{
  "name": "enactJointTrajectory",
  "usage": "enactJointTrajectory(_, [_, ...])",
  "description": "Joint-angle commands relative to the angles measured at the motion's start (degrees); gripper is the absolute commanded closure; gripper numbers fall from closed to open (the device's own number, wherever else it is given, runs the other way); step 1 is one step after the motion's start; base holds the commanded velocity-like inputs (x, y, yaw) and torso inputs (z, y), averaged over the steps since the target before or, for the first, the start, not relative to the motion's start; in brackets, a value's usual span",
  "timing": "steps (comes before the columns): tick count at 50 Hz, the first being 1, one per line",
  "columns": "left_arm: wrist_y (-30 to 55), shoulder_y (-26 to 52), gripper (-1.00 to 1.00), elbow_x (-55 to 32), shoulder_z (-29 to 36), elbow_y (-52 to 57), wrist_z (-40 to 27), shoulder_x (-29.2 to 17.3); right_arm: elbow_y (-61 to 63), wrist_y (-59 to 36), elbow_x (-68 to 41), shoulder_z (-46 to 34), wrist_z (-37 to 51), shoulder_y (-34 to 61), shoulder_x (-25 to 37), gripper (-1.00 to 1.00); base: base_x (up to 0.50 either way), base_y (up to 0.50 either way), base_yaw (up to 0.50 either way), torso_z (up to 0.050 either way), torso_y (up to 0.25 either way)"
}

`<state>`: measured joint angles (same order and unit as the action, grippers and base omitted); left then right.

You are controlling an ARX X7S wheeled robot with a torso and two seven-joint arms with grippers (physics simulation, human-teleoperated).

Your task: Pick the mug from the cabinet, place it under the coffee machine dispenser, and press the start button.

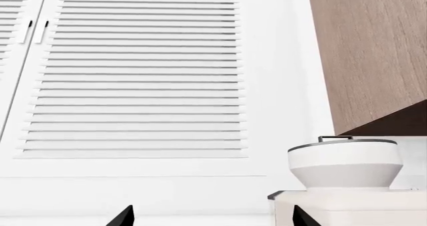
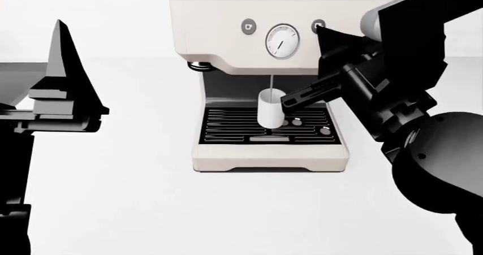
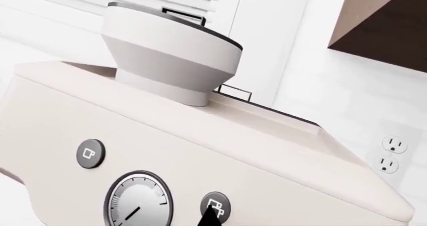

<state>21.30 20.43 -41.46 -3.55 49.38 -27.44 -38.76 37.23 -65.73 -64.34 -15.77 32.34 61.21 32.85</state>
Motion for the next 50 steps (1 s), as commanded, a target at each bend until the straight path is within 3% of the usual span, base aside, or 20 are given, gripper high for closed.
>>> enactJointTrajectory(1, [0.05,0.22,-1.0,-0.16,0.12,0.06,-0.15,-0.2,-1.23,-0.35,0.45,0.08,0.77,-0.21,0.01,1.0,0.0,0.0,0.0,0.0,0.0])
enactJointTrajectory(11, [0.03,0.01,-1.0,-0.33,-0.16,0.38,-0.43,-0.53,2.84,-1.39,-6.41,4.76,4.18,-1.39,2.0,1.0,0.0,0.0,0.0,0.0,0.0])
enactJointTrajectory(21, [-1.34,-1.48,-1.0,-1.28,-2.97,2.15,-0.05,-2.01,10.67,1.16,-22.23,15.55,12.09,-3.26,8.31,1.0,0.0,0.0,0.0,0.0,0.0])
enactJointTrajectory(22, [-1.88,-1.83,-1.0,-1.59,-3.69,2.54,0.21,-2.21,11.24,1.69,-23.16,16.56,12.6,-3.35,8.96,-1.0,0.0,0.0,0.0,0.0,0.0])
enactJointTrajectory(37, [-9.29,-4.94,-1.0,-18.92,-20.58,7.08,2.61,-8.6,16.16,9.92,-26.54,34.94,11.38,-3.0,17.53,-1.0,0.0,0.0,0.0,0.0,0.0])
enactJointTrajectory(45, [-13.49,-5.04,-1.0,-30.57,-31.61,6.52,-0.64,-12.19,17.55,14.54,-28.18,46.72,12.78,-4.07,19.31,-1.0,0.0,0.0,0.0,0.0,0.0])
enactJointTrajectory(50, [-15.04,-5.02,-1.0,-34.41,-35.15,5.99,-1.94,-12.93,17.6,16.5,-30.36,50.65,13.87,-3.57,20.44,-1.0,0.0,0.0,0.0,0.0,0.0])
